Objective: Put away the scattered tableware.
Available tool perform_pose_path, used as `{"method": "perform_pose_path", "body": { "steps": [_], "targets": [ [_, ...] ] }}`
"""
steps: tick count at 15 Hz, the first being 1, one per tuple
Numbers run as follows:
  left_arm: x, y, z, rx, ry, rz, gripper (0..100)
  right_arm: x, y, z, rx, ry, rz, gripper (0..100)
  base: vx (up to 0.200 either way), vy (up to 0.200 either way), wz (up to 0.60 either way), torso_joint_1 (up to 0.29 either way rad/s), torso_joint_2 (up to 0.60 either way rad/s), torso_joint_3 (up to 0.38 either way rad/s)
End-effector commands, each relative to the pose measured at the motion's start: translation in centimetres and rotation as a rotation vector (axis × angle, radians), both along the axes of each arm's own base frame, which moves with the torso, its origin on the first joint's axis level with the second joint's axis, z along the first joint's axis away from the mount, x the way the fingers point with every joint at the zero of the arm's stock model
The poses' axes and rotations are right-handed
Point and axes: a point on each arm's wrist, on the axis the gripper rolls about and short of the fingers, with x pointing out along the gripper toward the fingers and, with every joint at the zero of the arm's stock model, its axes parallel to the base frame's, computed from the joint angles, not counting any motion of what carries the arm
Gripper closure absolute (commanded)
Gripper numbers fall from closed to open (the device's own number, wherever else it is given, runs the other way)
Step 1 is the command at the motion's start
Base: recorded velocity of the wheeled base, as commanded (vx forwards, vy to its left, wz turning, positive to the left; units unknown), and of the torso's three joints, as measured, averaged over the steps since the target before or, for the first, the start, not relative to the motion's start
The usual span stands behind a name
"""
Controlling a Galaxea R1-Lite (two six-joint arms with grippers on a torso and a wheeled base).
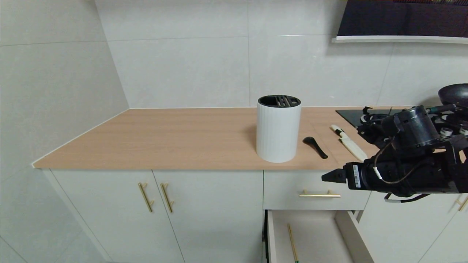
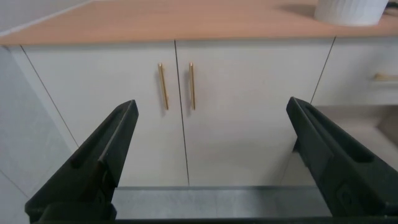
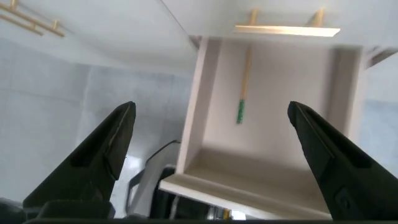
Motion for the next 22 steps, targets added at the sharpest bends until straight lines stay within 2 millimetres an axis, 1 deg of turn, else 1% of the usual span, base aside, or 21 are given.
{"method": "perform_pose_path", "body": {
  "steps": [1, 4, 7, 8, 9, 10, 12, 14, 16, 17, 18, 19, 21, 22],
  "targets": [
    [0.0, 0.0, 0.0, 0.000, 0.000, -0.001, 0, 2.2, -0.9, -0.9, -0.065, -0.039, -0.031, 0, 0.000, 0.000, 0.00, 0.066, -0.15, -0.085],
    [0.0, 0.0, 0.0, 0.000, 0.000, -0.001, 0, 8.1, -2.5, -1.6, -0.146, -0.231, 0.002, 0, 0.000, 0.000, 0.00, 0.015, -0.03, -0.015],
    [0.0, 0.0, 0.0, 0.000, 0.000, 0.001, 0, 11.9, -3.3, -2.5, -0.112, -0.263, 0.100, 0, 0.000, 0.000, 0.00, 0.000, 0.00, 0.000],
    [0.0, 0.0, 0.0, 0.000, 0.000, 0.001, 0, 12.7, -3.3, -2.8, -0.116, -0.268, 0.104, 0, 0.000, 0.000, 0.00, 0.000, 0.00, 0.000],
    [0.0, 0.0, 0.0, 0.000, 0.000, -0.001, 0, 13.7, -3.1, -3.6, -0.130, -0.263, 0.114, 0, 0.000, 0.000, 0.00, 0.000, 0.00, 0.000],
    [0.0, 0.0, 0.0, 0.000, 0.000, -0.001, 0, 14.2, -3.0, -4.6, -0.135, -0.248, 0.123, 0, 0.000, 0.000, 0.00, 0.000, 0.00, 0.000],
    [0.0, 0.0, 0.0, 0.000, 0.000, -0.001, 0, 15.4, -2.6, -6.5, -0.171, -0.279, 0.145, 0, 0.000, 0.000, 0.00, 0.000, 0.00, 0.000],
    [0.0, 0.0, 0.0, 0.000, 0.000, -0.001, 0, 16.2, -2.3, -7.9, -0.197, -0.297, 0.154, 0, 0.000, 0.000, 0.00, 0.000, 0.00, 0.000],
    [0.0, 0.0, 0.0, 0.000, 0.000, 0.001, 0, 17.2, -2.2, -8.6, -0.196, -0.297, 0.152, 0, 0.000, 0.000, 0.00, 0.000, 0.00, 0.000],
    [0.0, 0.0, 0.0, 0.000, 0.000, 0.001, 0, 17.5, -2.1, -9.1, -0.200, -0.289, 0.149, 0, 0.000, 0.000, 0.00, 0.000, 0.00, 0.000],
    [0.0, 0.0, 0.0, 0.000, 0.000, -0.001, 0, 17.6, -2.1, -9.1, -0.200, -0.291, 0.146, 0, 0.000, 0.000, 0.00, 0.000, 0.00, 0.000],
    [0.0, 0.0, 0.0, 0.000, 0.000, -0.001, 0, 17.8, -2.1, -9.7, -0.202, -0.282, 0.145, 0, 0.000, 0.000, 0.00, 0.000, 0.00, 0.000],
    [0.0, 0.0, 0.0, 0.000, 0.000, 0.001, 0, 18.7, -2.0, -10.4, -0.201, -0.279, 0.128, 0, 0.000, 0.000, 0.00, 0.000, 0.00, 0.000],
    [0.0, 0.0, 0.0, 0.000, 0.000, -0.001, 0, 18.8, -2.1, -10.5, -0.205, -0.279, 0.119, 0, 0.000, 0.000, 0.00, 0.000, 0.00, 0.000]
  ]
}}
